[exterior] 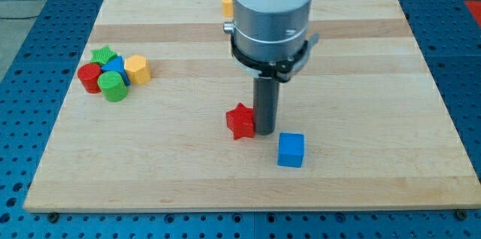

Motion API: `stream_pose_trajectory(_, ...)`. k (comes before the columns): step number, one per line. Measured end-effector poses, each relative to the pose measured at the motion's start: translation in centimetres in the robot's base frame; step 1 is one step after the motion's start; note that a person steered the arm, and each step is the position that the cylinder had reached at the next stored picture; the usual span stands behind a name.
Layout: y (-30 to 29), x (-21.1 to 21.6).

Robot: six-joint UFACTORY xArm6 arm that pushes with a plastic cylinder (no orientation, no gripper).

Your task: Move the red star to the right side of the yellow heart

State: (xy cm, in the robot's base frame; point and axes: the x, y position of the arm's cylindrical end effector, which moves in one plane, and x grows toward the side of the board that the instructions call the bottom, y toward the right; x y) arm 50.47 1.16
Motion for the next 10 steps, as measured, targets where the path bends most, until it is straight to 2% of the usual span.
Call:
stream_pose_trajectory(1, -1.7, 0.2)
stream_pose_trajectory(2, -1.9, 3.2)
stream_pose_trajectory(3, -3.8, 4.3)
stream_pose_trajectory(4, -5.0, 4.0)
stream_pose_trajectory(10, -4.9, -13.9)
